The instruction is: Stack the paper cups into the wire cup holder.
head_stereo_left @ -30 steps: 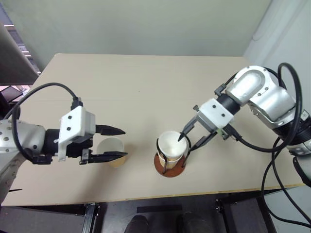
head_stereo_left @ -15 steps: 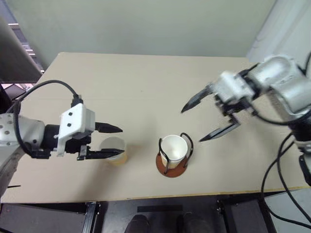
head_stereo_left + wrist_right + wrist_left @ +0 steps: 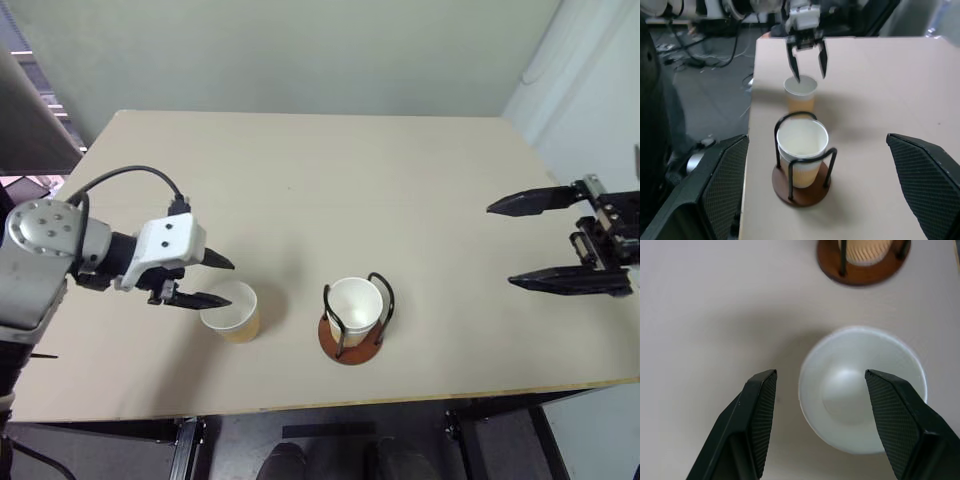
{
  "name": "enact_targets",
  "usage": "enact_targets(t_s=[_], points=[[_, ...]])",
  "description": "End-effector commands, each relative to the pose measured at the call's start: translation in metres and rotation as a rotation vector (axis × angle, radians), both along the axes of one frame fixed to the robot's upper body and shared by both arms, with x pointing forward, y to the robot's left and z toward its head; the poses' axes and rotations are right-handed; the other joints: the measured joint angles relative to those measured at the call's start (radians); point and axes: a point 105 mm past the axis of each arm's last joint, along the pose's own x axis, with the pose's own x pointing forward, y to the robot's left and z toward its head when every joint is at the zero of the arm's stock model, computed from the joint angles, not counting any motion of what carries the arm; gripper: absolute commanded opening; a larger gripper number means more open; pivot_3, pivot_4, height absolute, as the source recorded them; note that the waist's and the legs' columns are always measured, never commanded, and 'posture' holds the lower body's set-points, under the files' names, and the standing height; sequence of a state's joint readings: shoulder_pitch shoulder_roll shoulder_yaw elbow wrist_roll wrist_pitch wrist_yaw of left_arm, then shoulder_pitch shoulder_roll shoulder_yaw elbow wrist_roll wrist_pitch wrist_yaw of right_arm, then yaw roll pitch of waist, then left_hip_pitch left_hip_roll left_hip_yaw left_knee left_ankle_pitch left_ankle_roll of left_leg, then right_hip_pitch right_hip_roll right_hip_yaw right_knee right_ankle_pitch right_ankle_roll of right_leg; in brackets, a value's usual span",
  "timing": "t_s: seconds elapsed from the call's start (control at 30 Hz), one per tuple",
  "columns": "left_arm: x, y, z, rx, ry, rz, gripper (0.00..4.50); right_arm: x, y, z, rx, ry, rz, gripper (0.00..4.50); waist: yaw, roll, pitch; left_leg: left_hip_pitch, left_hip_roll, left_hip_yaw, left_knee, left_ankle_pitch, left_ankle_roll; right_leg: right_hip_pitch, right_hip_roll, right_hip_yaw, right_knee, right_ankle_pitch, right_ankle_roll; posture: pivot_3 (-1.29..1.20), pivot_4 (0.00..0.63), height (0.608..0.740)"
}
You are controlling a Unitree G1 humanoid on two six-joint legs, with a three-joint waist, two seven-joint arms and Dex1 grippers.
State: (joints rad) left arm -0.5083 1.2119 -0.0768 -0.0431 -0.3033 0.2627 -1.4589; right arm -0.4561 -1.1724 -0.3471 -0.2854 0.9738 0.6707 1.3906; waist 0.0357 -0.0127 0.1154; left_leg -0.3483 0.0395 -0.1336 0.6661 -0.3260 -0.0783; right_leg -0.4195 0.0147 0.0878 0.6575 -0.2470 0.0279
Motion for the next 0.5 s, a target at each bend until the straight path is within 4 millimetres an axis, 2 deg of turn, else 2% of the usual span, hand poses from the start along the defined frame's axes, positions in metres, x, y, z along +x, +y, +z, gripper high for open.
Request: enact_targets(t_s=[0.03,0.33,0.5], points=[[0.003,0.001,-0.007,0.051,0.008,-0.030,3.01,-0.014,0.001,0.011,0.018,-0.062,-0.038,4.47,-0.002,0.000,0.000,0.000,0.000,0.000,0.000,0.000,0.000,0.000,0.000,0.000,0.000,0.000,0.000,0.00,0.150,0.740],[0.015,-0.011,-0.027,0.059,0.052,-0.084,3.01,-0.022,0.000,0.011,0.030,-0.076,-0.110,4.47,-0.003,0.000,0.000,-0.002,0.000,-0.001,0.000,-0.001,0.002,0.000,0.000,0.000,-0.004,0.002,0.004,0.00,0.150,0.740],[0.017,-0.011,-0.026,0.052,0.057,-0.092,1.39,-0.021,-0.001,0.012,0.017,-0.085,-0.126,4.50,-0.004,0.000,0.000,-0.002,0.000,-0.001,0.000,-0.001,0.003,0.000,0.000,0.000,-0.007,0.004,0.007,0.00,0.150,0.740]])
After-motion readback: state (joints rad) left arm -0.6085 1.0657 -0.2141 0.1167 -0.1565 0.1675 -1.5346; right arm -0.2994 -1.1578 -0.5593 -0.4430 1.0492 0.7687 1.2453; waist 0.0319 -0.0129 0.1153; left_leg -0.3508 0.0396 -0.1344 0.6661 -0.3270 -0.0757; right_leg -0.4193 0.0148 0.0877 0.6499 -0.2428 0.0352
